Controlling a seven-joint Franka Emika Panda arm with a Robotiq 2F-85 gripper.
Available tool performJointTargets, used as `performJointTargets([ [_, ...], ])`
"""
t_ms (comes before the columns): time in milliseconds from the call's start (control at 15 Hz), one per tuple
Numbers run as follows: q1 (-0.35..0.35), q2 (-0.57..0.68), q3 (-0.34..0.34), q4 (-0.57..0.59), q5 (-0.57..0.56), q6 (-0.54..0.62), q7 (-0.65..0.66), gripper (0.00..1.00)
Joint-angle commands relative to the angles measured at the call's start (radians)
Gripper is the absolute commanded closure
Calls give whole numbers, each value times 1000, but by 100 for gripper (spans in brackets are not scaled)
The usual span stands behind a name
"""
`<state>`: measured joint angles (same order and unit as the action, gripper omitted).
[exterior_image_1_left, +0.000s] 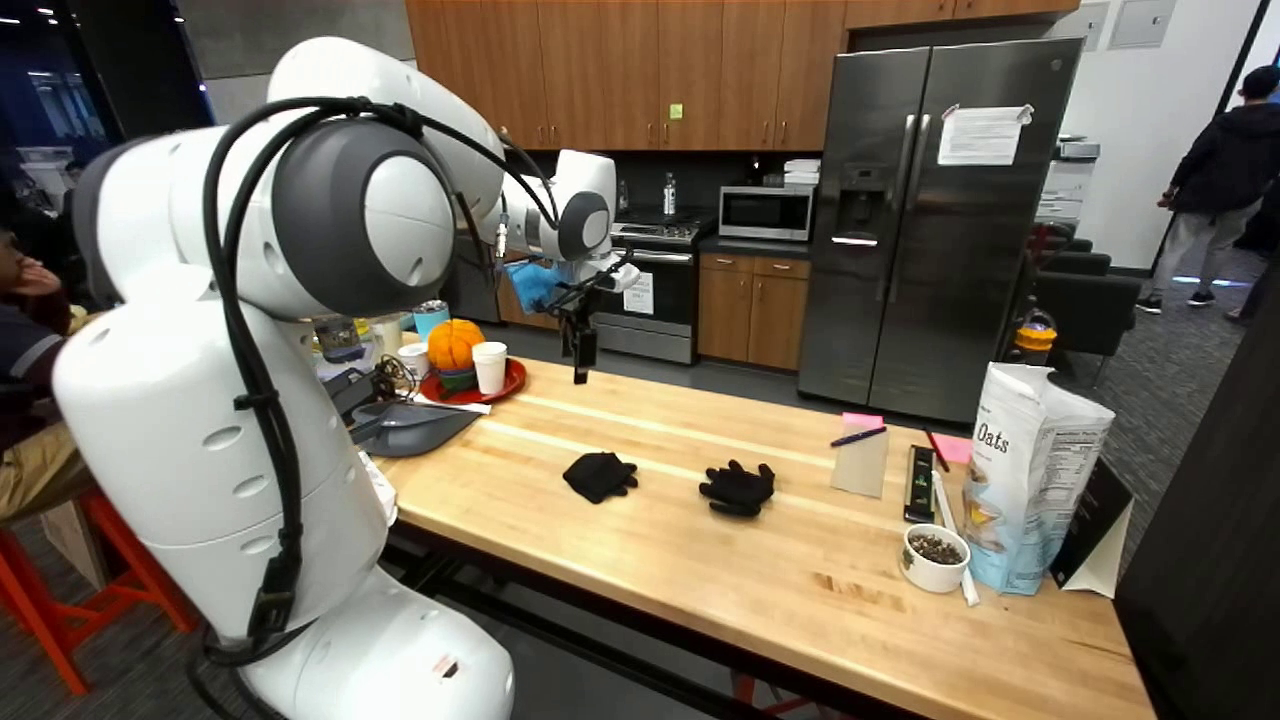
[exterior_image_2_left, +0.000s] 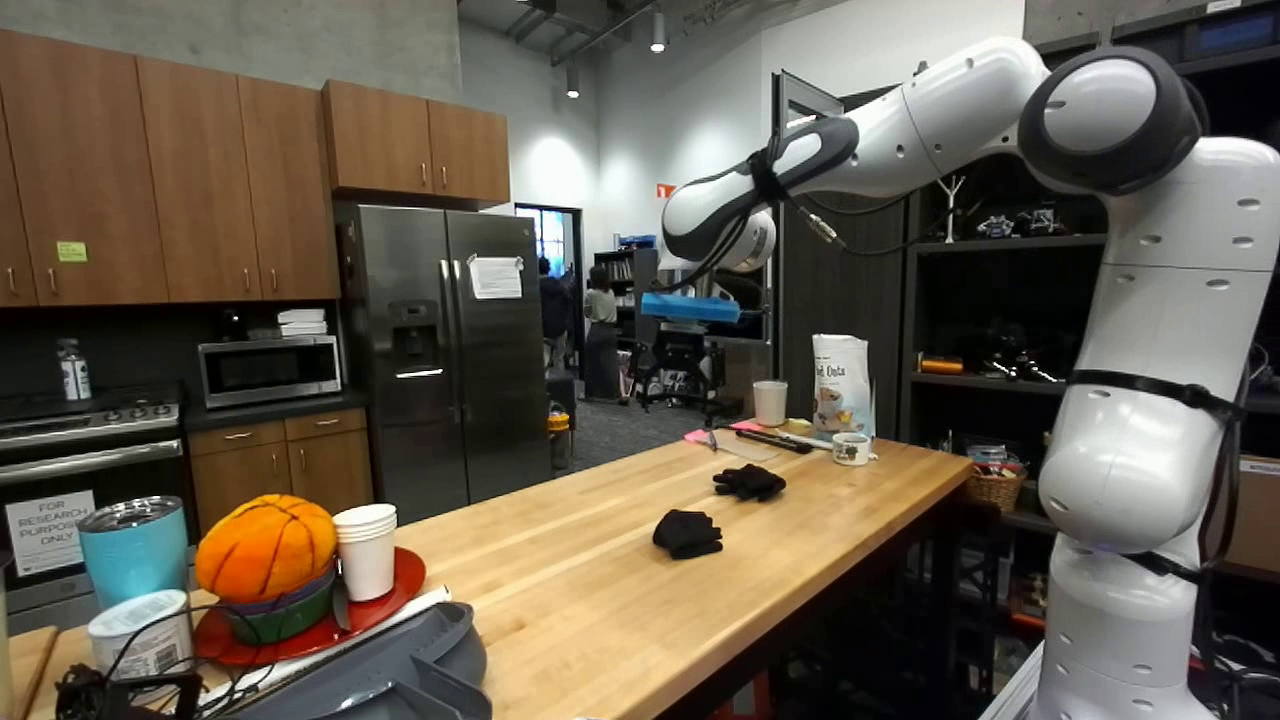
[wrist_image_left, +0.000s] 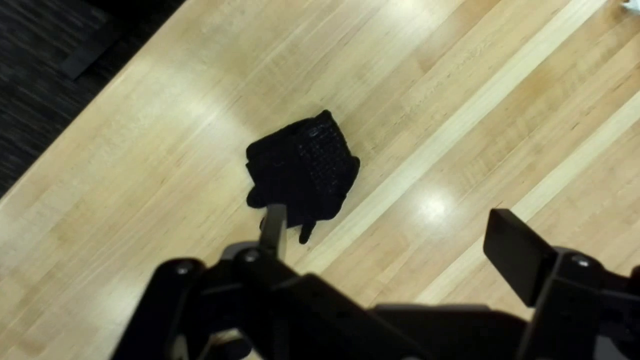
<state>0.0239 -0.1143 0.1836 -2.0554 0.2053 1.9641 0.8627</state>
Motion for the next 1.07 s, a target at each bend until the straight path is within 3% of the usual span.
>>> performJointTargets([
  [0,23,46,-38,47,85,-47,2,0],
  [333,22,95,-64,46,134,-40,5,0],
  [1000,22,197,-101,51,129,-31,13,0],
])
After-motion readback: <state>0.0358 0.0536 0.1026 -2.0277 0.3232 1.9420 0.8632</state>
